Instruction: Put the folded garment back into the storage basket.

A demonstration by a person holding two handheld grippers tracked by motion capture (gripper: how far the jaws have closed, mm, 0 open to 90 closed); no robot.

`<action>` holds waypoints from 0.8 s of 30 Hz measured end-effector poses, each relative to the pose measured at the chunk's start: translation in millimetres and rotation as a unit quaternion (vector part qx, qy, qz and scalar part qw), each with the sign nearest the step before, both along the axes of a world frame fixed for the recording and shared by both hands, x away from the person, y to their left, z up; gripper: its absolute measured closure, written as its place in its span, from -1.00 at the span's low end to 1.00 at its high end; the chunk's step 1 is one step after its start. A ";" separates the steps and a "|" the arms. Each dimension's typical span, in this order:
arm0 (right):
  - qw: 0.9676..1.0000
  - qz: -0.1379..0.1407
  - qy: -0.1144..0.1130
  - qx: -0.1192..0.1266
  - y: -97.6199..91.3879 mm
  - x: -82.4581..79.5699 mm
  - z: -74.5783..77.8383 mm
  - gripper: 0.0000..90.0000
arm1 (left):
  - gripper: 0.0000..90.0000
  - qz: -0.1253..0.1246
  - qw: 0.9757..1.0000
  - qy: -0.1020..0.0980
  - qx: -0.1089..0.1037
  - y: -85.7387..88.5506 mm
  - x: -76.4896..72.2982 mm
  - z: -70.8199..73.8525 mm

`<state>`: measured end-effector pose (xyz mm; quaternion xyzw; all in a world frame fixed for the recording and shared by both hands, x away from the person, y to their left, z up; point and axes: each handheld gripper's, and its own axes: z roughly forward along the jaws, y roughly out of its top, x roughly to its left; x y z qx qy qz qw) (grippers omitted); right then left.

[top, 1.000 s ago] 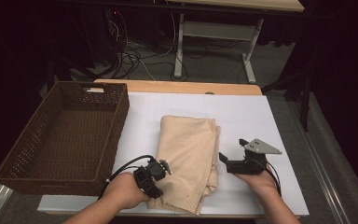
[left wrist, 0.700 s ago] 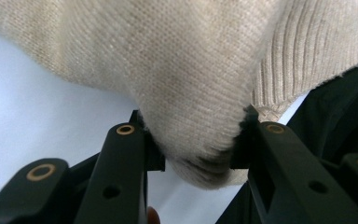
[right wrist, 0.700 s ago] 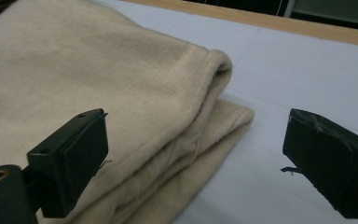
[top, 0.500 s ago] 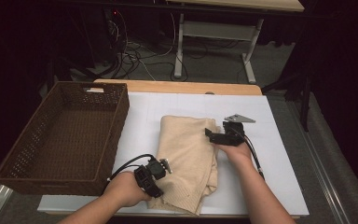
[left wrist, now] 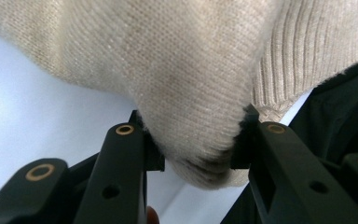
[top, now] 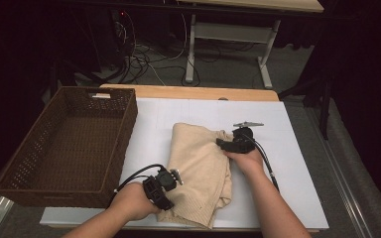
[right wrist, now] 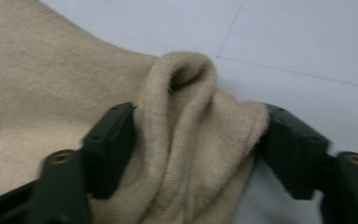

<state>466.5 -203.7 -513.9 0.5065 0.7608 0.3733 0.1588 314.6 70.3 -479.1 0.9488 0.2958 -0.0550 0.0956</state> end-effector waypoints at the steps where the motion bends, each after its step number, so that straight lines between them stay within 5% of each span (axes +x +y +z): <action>1: 1.000 0.010 0.001 0.004 1.7 0.0 0.3 0.13 | 0.41 0.000 1.000 -0.001 0.000 -0.1 -0.3 0.0; 3: 1.000 0.021 0.009 0.017 3.6 0.3 0.2 0.39 | 0.41 0.001 1.000 -0.002 0.000 0.0 -0.5 0.1; 8: 0.999 0.039 0.001 0.024 3.3 -1.0 -0.5 0.61 | 0.41 -0.001 1.000 -0.001 -0.001 0.2 -0.2 0.1; 14: 0.997 0.057 -0.041 -0.008 5.9 -6.4 2.6 0.67 | 0.41 0.002 1.000 0.005 -0.004 1.1 1.1 0.4; 24: 0.993 0.062 -0.097 -0.017 7.6 -14.2 19.8 0.67 | 0.42 0.013 1.000 0.007 -0.008 2.4 0.0 4.8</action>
